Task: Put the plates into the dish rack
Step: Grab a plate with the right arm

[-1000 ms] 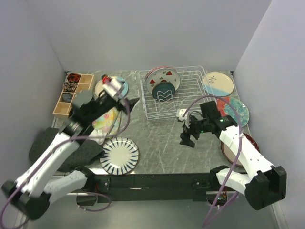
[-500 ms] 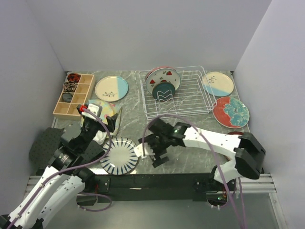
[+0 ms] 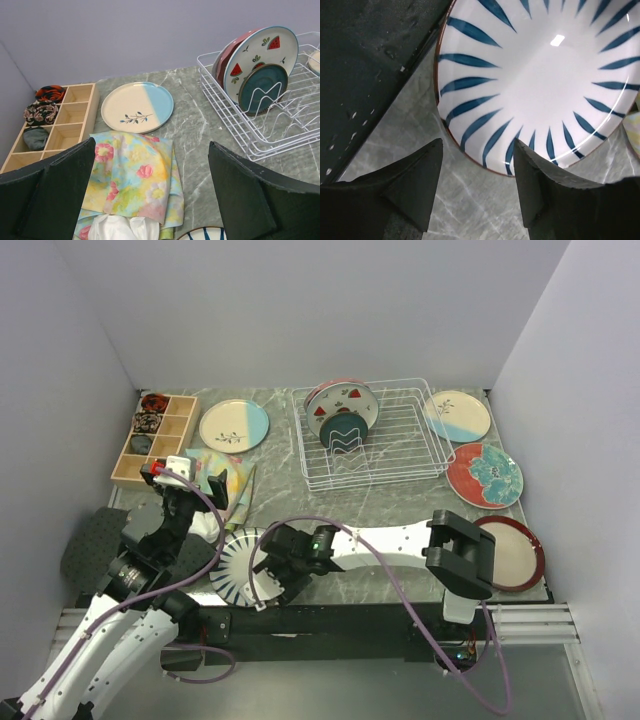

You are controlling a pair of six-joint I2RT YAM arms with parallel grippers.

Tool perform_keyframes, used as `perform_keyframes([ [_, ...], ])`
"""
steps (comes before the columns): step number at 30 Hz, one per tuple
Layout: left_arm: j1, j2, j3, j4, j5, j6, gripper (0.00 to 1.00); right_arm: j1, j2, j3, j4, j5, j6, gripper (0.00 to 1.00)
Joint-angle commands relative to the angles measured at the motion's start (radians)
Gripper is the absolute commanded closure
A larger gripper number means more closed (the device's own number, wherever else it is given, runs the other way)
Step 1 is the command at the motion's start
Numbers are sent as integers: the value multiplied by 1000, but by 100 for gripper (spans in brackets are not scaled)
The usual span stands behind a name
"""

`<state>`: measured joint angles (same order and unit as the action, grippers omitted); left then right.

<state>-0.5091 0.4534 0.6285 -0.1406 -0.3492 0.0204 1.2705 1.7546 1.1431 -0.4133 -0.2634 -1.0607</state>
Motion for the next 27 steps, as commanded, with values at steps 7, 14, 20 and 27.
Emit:
perform_keyframes([
  [7, 6, -27, 8, 21, -11, -14, 1, 29, 77, -9, 61, 96, 11, 56],
  [14, 6, -32, 5, 22, -14, -13, 1, 27, 97, -36, 56, 98, -2, 70],
  [20, 6, -32, 4, 27, -17, -14, 1, 27, 85, -39, -1, 101, -10, 100],
  [27, 9, -22, 0, 35, -5, -53, 1, 24, -87, -140, -42, 55, 25, 100],
])
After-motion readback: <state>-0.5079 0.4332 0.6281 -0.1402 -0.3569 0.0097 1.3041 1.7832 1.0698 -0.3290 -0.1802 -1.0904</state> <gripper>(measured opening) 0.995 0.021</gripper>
